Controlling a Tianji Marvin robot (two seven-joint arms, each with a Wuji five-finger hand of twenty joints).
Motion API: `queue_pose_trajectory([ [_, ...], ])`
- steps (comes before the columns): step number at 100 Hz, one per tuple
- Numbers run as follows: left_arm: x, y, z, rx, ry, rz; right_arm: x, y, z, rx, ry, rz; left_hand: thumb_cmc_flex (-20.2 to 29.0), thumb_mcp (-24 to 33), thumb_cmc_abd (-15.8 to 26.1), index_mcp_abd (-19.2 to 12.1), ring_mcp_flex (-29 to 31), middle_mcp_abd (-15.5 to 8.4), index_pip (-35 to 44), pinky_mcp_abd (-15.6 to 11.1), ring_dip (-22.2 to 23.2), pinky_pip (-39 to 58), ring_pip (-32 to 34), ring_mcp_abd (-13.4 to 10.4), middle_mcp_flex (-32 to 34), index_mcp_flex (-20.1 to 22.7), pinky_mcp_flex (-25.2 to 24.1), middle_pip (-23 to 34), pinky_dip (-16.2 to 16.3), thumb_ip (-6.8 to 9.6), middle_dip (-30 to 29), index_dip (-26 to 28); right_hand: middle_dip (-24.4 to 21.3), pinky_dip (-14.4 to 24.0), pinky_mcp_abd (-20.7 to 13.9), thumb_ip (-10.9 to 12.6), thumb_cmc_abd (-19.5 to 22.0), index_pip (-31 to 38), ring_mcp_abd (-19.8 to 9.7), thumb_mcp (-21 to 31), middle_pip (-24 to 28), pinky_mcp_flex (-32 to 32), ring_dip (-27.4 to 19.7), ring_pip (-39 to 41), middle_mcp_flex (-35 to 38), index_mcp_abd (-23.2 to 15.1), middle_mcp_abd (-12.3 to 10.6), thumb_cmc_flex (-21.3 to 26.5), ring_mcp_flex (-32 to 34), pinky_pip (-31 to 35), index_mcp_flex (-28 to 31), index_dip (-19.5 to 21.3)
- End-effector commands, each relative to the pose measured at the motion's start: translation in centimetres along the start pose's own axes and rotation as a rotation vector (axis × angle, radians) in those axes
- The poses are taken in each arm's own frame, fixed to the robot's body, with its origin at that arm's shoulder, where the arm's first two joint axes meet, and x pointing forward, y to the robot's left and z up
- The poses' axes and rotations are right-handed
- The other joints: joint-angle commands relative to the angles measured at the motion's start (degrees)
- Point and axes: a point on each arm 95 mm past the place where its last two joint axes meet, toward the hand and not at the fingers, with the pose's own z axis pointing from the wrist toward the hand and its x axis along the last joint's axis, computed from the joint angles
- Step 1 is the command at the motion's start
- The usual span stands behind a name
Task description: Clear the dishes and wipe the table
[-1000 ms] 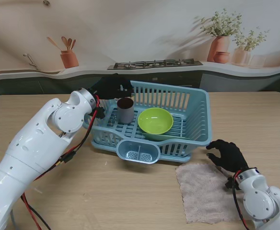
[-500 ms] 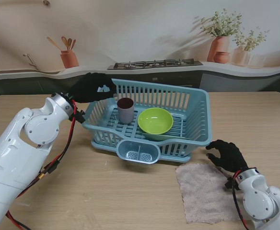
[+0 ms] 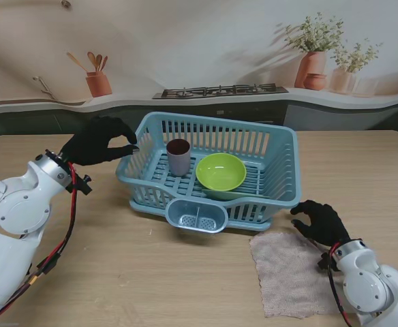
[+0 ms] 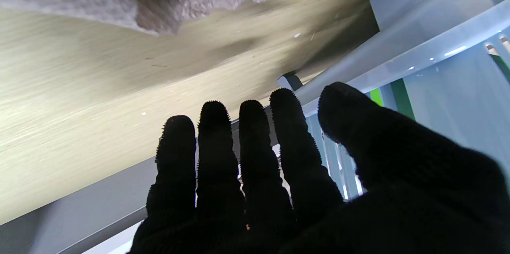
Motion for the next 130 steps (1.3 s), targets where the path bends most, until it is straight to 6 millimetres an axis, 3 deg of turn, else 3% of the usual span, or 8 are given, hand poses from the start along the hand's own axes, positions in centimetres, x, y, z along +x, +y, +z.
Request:
queue_pose_trajectory([
  [1,-0.2,0.3,-1.1,-0.009,-0.006,0.012,0.3,-0.3,0.0,0.021,0.005,-0.002,1.79,-0.69,1.45,0.46,0.09,-0.35,-0.68,0.68,-0.28,1.87,-0.38,1.21,0.30,0.19,0.19,-0.51,1.19,1.73,-0.19,-0.41,-0.62,0.65,-0.44,2.16,-1.42,-0.01,-0.76,1.23,-0.77,-0.49,-0.32,-0.56,0.15,-0.01,-0.30,-0.99,-1.28,-0.54,1.28,0.22],
  [50,-1.5,1.8,-7.9,0.044,-0.068,0.081,0.6,-0.5,0.0,0.040,-0.001,-0.008,0.16,1.10,1.41,1.15,-0.75,-0.37,-5.13,0.02,-1.26,-0.54,-1.87,1.24,-0.21,1.35,-0.74,-2.11,-0.15,1.61,-0.97,0.51,-0.61,0.66,-0.46,2.19,-1.47,-0.04,-0.77,1.27,-0.74,-0.57,-0.32,-0.58,0.16,0.03,-0.26,-1.00,-1.37,-0.55,1.26,0.20],
  [109,-2.5,5.3,-12.9,0.092,-0.155,0.081,0.7,-0.5,0.0,0.049,0.002,-0.015,-1.80,3.62,0.97,1.34,-0.85,-0.13,-6.88,-0.82,-1.25,0.38,-1.81,1.58,-0.03,2.11,-0.77,-2.33,-0.21,1.26,-1.10,1.45,-0.61,0.67,-0.55,2.19,-1.31,-0.12,-0.76,1.28,-0.73,-0.60,-0.31,-0.56,0.16,0.02,-0.19,-0.86,-1.44,-0.50,1.25,0.18],
  [130,-2.7,6.6,-14.0,0.095,-0.194,0.074,0.9,-0.3,0.0,0.061,0.006,-0.025,-3.02,4.12,1.83,1.53,0.43,0.29,-7.58,-0.03,-1.25,1.69,-1.22,2.38,0.93,3.17,0.51,-2.22,0.42,1.13,-1.12,1.53,-0.59,0.69,-0.36,2.33,-2.22,-0.19,-0.66,2.03,-0.71,-0.56,-0.30,-0.53,0.14,0.20,-0.15,-0.38,-1.39,-0.47,1.23,0.17],
])
